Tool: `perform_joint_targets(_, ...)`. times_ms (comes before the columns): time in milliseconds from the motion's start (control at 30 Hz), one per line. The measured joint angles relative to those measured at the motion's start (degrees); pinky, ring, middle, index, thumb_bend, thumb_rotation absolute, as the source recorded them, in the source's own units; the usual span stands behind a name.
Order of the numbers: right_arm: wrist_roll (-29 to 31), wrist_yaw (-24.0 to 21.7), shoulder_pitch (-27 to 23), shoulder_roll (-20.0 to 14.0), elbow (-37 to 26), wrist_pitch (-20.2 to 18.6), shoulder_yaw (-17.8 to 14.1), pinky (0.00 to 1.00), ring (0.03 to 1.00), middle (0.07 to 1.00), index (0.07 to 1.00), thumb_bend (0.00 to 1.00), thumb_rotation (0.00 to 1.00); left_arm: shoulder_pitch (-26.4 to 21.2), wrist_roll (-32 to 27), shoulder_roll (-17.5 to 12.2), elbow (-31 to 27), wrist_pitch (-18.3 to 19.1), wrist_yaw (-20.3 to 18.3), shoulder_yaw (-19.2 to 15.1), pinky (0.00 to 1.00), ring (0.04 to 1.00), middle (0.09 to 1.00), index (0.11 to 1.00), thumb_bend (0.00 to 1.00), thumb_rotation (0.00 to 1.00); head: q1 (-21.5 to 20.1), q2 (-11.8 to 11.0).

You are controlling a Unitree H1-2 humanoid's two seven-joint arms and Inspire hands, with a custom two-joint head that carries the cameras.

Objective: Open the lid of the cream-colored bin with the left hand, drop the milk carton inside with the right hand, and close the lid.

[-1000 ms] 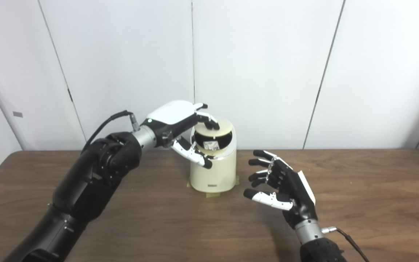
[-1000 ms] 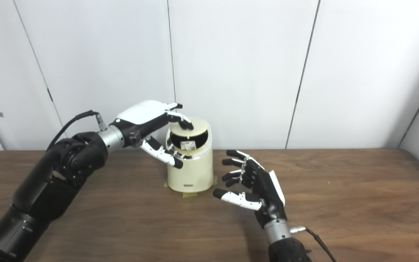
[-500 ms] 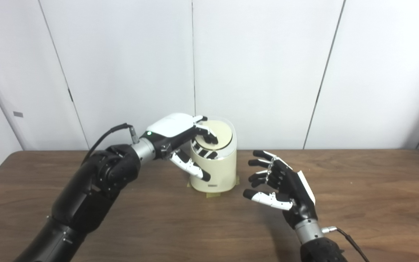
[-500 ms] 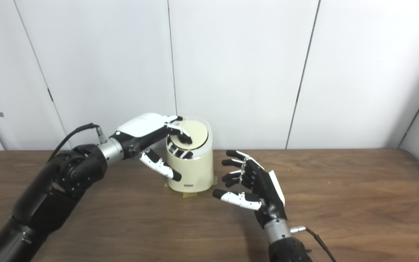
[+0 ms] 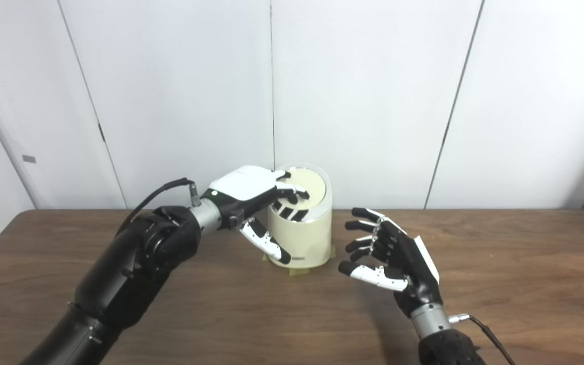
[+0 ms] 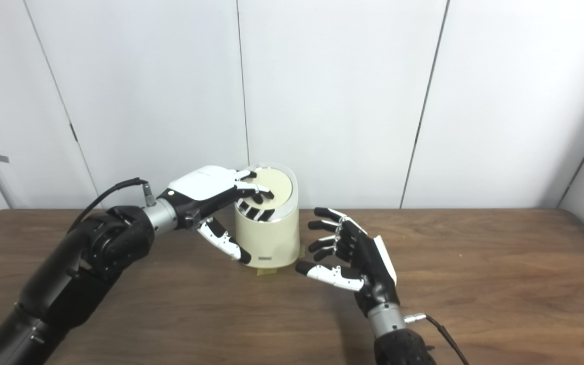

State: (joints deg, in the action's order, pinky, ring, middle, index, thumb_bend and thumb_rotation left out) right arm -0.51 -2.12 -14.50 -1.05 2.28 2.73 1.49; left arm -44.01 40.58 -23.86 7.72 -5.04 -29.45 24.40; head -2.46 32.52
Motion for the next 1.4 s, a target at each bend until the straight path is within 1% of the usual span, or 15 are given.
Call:
perform_joint_targets(100, -0.31, 0.05, 0.00, 0.00, -0.56, -0.37, 0.05, 0.42, 0.520, 0.687, 0.762, 0.77, 0.23, 0.00, 0.72, 0.00, -0.32, 0.51, -0.06, 0.38, 1.00, 1.000, 0.916, 0.907, 0.97, 0.38, -0.09, 0.18)
perform_joint_targets(233, -0.42, 0.05, 0.00, -0.02, -0.83, -0.41, 0.03, 0.40, 0.516, 0.684, 0.762, 0.76, 0.25, 0.02, 2.36, -0.01, -1.32, 1.24, -0.11, 1.53, 1.00, 1.000, 0.900, 0.894, 0.97, 0.40, -0.18, 0.44)
perform_joint_targets(367, -0.57, 0.05, 0.01, -0.21, -0.98, -0.46, -0.05, 0.39, 0.517, 0.685, 0.762, 0.77, 0.28, -0.02, 3.87, -0.13, -2.07, 1.91, -0.66, 2.76, 1.00, 1.000, 0.844, 0.838, 0.98, 0.41, 0.00, 0.62)
perform_joint_targets(467, -0.74, 0.06, 0.00, -0.46, -1.08, -0.47, -0.19, 0.39, 0.518, 0.684, 0.760, 0.76, 0.28, -0.82, 4.73, -0.36, -3.12, 3.23, -3.29, 4.10, 1.00, 1.000, 0.814, 0.806, 0.99, 0.44, 0.09, 0.79)
perform_joint_targets(600, -1.26, 0.06, 0.02, -0.45, -1.12, -0.59, -0.19, 0.40, 0.523, 0.687, 0.765, 0.75, 0.30, -2.90, 5.07, -0.35, -3.44, 4.99, -6.19, 4.86, 1.00, 1.000, 0.772, 0.768, 0.99, 0.40, 0.35, 0.70)
perform_joint_targets(700, -1.61, 0.08, 0.05, -0.81, -1.11, -0.69, -0.25, 0.40, 0.523, 0.687, 0.763, 0.75, 0.30, -2.94, 4.66, -0.35, -3.69, 4.86, -6.21, 4.45, 1.00, 1.000, 0.792, 0.779, 0.98, 0.40, 0.44, 0.62)
perform_joint_targets(733, -1.62, 0.07, 0.05, -0.93, -1.08, -0.70, -0.27, 0.40, 0.523, 0.687, 0.763, 0.75, 0.30, -2.58, 4.44, -0.37, -3.71, 4.49, -5.69, 3.99, 1.00, 1.000, 0.797, 0.782, 0.98, 0.39, 0.44, 0.62)
perform_joint_targets(767, -1.62, 0.07, 0.05, -1.02, -1.05, -0.69, -0.28, 0.40, 0.523, 0.690, 0.763, 0.74, 0.29, -2.00, 4.11, -0.37, -3.71, 3.93, -4.56, 3.47, 1.00, 1.000, 0.802, 0.793, 0.94, 0.39, 0.61, 0.53)
perform_joint_targets(900, -1.71, 0.07, 0.05, -1.03, -0.55, -0.64, -0.24, 0.40, 0.522, 0.693, 0.764, 0.72, 0.26, 2.15, 1.41, -0.25, -3.71, 1.22, 0.51, 0.39, 1.00, 1.000, 0.806, 0.814, 0.89, 0.41, 0.97, 0.35)
perform_joint_targets(967, -1.70, 0.07, 0.05, -1.00, -0.26, -0.64, -0.23, 0.40, 0.525, 0.693, 0.760, 0.72, 0.26, 3.20, 0.21, -0.26, -3.71, -0.56, 2.38, -0.65, 1.00, 1.000, 0.809, 0.821, 0.89, 0.43, 0.88, 0.35)
perform_joint_targets(1000, -1.72, 0.07, 0.04, -0.98, -0.14, -0.64, -0.21, 0.40, 0.523, 0.691, 0.760, 0.72, 0.26, 3.49, -0.02, -0.26, -3.75, -0.95, 2.64, -1.02, 1.00, 1.000, 0.819, 0.832, 0.89, 0.43, 0.88, 0.35)
perform_joint_targets(1067, -2.06, 0.07, 0.02, -0.93, -0.05, -0.60, -0.08, 0.40, 0.522, 0.691, 0.763, 0.73, 0.29, 4.86, -0.07, -0.20, -4.77, -1.09, 3.80, -2.64, 1.00, 1.000, 0.837, 0.857, 0.89, 0.43, 0.88, 0.35)
perform_joint_targets(1167, -2.47, 0.10, 0.04, -1.11, 0.01, -0.59, -0.14, 0.40, 0.520, 0.689, 0.765, 0.74, 0.30, 8.14, 0.25, 0.39, -7.44, -0.91, 7.23, -5.50, 1.00, 1.000, 0.880, 0.891, 0.88, 0.45, 0.88, 0.35)
perform_joint_targets(1300, -2.47, 0.10, 0.04, -1.15, 0.02, -0.55, -0.14, 0.40, 0.528, 0.690, 0.764, 0.74, 0.30, 11.55, -0.17, 1.21, -9.44, -0.92, 10.98, -8.91, 1.00, 1.000, 0.924, 0.932, 0.82, 0.48, 1.14, 0.18)
perform_joint_targets(1400, -2.28, 0.06, 0.02, -1.07, 0.11, -0.55, -0.12, 0.40, 0.533, 0.691, 0.761, 0.74, 0.30, 13.34, -1.11, 1.23, -11.14, -0.44, 11.95, -11.88, 1.00, 1.000, 0.925, 0.949, 0.80, 0.44, 1.23, 0.00)
